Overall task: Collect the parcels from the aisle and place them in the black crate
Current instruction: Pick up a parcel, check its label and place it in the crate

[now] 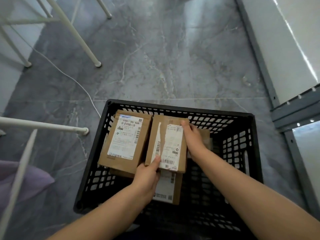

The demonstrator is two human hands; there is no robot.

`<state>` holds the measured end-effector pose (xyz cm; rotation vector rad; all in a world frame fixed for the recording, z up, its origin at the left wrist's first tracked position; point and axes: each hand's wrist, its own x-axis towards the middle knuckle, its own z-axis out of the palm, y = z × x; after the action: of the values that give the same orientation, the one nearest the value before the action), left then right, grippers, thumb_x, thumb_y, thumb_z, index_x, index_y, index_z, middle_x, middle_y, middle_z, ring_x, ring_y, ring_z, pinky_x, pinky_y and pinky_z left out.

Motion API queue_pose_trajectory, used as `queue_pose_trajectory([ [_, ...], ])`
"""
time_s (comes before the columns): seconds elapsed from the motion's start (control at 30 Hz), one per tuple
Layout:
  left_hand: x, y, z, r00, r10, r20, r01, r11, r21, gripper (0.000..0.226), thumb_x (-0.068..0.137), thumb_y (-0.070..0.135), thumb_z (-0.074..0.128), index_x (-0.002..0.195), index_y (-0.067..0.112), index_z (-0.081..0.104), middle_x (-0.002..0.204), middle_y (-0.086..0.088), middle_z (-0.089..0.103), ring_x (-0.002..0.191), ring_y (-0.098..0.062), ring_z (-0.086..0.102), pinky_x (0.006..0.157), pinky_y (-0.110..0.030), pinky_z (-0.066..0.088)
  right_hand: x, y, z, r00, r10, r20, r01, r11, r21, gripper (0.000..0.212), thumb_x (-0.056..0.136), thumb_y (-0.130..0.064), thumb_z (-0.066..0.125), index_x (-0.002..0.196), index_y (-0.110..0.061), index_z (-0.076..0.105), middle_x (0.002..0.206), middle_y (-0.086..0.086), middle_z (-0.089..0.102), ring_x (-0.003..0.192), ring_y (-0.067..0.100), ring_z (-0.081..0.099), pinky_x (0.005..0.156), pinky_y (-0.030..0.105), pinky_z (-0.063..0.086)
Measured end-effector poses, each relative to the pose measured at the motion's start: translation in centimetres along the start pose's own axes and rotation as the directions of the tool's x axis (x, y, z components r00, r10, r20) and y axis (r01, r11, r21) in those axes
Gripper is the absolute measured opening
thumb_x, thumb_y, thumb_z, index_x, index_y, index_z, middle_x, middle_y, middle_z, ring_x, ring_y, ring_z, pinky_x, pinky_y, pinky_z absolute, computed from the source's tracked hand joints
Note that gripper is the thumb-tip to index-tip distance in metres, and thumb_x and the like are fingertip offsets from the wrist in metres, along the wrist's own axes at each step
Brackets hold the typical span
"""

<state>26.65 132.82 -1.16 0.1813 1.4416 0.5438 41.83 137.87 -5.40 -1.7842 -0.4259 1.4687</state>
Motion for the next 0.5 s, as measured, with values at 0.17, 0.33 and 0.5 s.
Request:
queue_pose_trajectory([
  [0.17, 0.1, 0.2, 0.6, 1.0, 0.009, -0.016, -0.009, 1.0, 0.008, 0.035, 0.09, 0.021, 0.06, 0.119, 0.002, 0.054, 0.105, -0.014, 0.071, 0.095, -0.025, 0.068, 0.072, -0.036, 0.054, 0.5, 0.3, -0.5, 0.998, -0.037, 0.043, 0.036, 0.999, 0.034, 0.045, 0.094, -0.045, 0.045, 0.132, -0.02, 0.044, 0.105, 0.001, 0.067, 0.092, 0.016, 0.065, 0.067, 0.028, 0.05],
  [0.33, 0.1, 0.3, 0.7, 0.999, 0.014, -0.032, -0.012, 0.999, 0.044, 0.035, 0.089, 0.024, 0.061, 0.117, 0.003, 0.055, 0.105, -0.014, 0.07, 0.095, -0.025, 0.068, 0.071, -0.035, 0.053, 0.2, 0.0, -0.8, 0.995, -0.038, 0.094, 0.038, 0.999, 0.006, 0.035, 0.093, -0.038, 0.05, 0.124, -0.023, 0.046, 0.101, -0.003, 0.066, 0.088, 0.013, 0.065, 0.067, 0.027, 0.052],
  [0.5, -0.7, 1.4, 1.2, 0.995, -0.104, 0.014, 0.103, 0.993, 0.058, 0.031, 0.091, 0.028, 0.059, 0.112, 0.006, 0.058, 0.107, -0.014, 0.069, 0.101, -0.025, 0.064, 0.091, -0.039, 0.05, -0.8, -1.1, -1.9, 0.997, 0.004, 0.083, -0.001, 0.999, -0.032, 0.062, 0.083, -0.061, 0.05, 0.13, -0.02, 0.048, 0.117, -0.003, 0.063, 0.107, 0.016, 0.058, 0.09, 0.033, 0.046],
])
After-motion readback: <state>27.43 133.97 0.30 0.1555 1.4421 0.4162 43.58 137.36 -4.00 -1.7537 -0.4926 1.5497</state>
